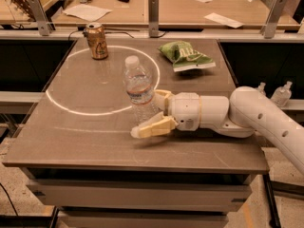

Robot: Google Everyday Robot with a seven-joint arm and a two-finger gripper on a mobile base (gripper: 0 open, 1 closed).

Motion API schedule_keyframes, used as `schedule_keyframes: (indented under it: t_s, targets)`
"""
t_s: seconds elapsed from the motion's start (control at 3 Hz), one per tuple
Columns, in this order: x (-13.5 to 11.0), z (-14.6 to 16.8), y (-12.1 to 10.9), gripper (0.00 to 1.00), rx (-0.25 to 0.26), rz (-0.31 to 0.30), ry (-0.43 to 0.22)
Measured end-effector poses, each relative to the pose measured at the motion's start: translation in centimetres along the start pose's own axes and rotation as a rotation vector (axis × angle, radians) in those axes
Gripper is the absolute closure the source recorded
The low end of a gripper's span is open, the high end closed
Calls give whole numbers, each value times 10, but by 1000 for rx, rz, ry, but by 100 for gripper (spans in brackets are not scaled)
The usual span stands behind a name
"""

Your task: Place water bottle upright

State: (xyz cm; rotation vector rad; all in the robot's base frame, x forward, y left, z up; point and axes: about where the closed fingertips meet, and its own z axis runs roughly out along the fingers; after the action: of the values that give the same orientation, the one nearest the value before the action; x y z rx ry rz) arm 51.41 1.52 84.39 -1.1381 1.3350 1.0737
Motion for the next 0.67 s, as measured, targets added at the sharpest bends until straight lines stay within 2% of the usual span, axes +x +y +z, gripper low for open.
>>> schedule_keyframes:
  t_s: [0.33,0.67]
  targets:
    - [-4,-4,-1,0,-14,-6,15]
    - [-19,-22,-9,0,-25,-28,115]
